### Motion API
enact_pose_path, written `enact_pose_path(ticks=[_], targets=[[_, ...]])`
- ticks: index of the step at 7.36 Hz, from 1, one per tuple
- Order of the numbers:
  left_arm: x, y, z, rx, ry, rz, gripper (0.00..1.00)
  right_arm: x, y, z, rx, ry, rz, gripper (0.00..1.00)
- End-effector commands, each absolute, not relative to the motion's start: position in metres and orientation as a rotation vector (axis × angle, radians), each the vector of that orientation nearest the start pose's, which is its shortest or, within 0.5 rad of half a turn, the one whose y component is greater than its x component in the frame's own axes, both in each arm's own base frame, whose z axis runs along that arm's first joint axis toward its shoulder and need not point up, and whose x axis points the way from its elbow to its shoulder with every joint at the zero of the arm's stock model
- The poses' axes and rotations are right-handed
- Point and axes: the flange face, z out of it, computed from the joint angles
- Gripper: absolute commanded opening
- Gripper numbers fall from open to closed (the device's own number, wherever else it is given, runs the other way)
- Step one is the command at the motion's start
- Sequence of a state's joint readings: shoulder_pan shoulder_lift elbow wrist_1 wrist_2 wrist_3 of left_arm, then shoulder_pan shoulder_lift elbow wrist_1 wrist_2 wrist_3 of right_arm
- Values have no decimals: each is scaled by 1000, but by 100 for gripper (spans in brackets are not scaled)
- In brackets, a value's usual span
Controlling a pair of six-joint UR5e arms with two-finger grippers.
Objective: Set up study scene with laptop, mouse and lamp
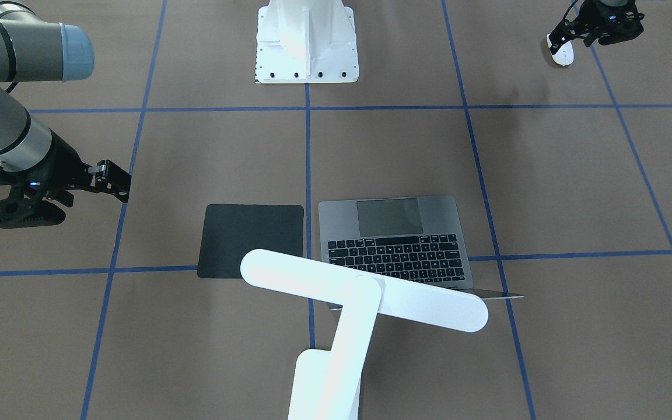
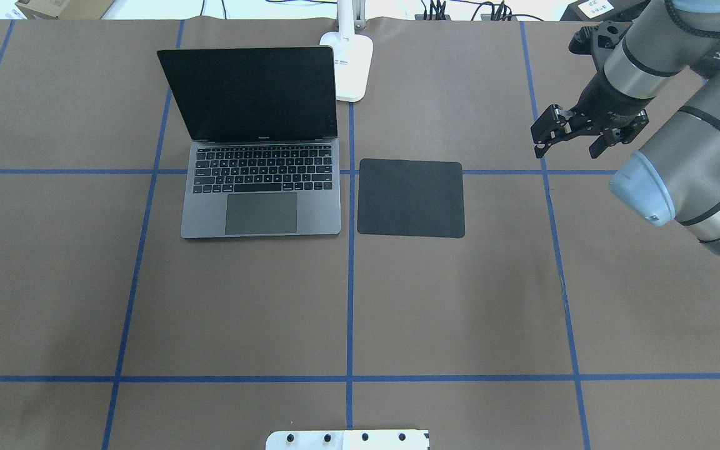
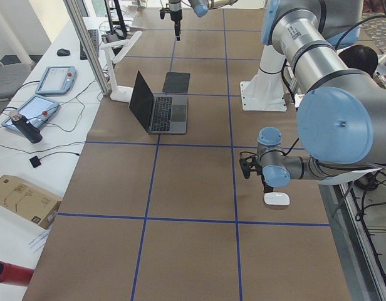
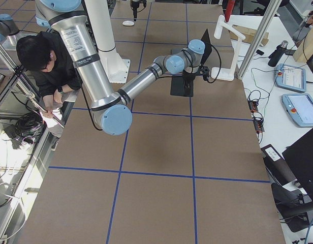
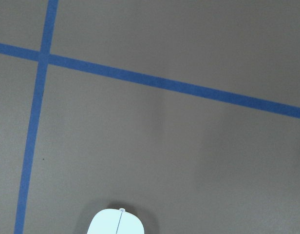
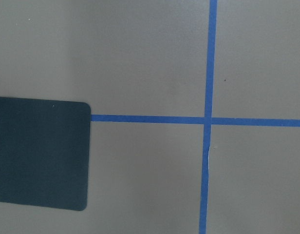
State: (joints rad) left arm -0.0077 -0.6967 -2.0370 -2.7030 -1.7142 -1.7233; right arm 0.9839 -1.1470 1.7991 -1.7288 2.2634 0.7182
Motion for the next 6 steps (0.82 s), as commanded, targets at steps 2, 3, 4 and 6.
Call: enact_pose_path(ticks=[2, 3, 4, 6], targets=[[188, -101, 619, -189, 696, 4, 100, -287, -544, 333, -34, -820, -57, 100], [188, -98, 622, -194, 691, 15, 100, -288, -543, 334, -37, -819, -59, 100], [187, -95, 627, -199, 683, 30, 100, -288, -542, 337, -31, -809, -58, 100], [189, -88, 630, -216, 702, 67, 100, -291, -541, 337, -33, -809, -62, 100]])
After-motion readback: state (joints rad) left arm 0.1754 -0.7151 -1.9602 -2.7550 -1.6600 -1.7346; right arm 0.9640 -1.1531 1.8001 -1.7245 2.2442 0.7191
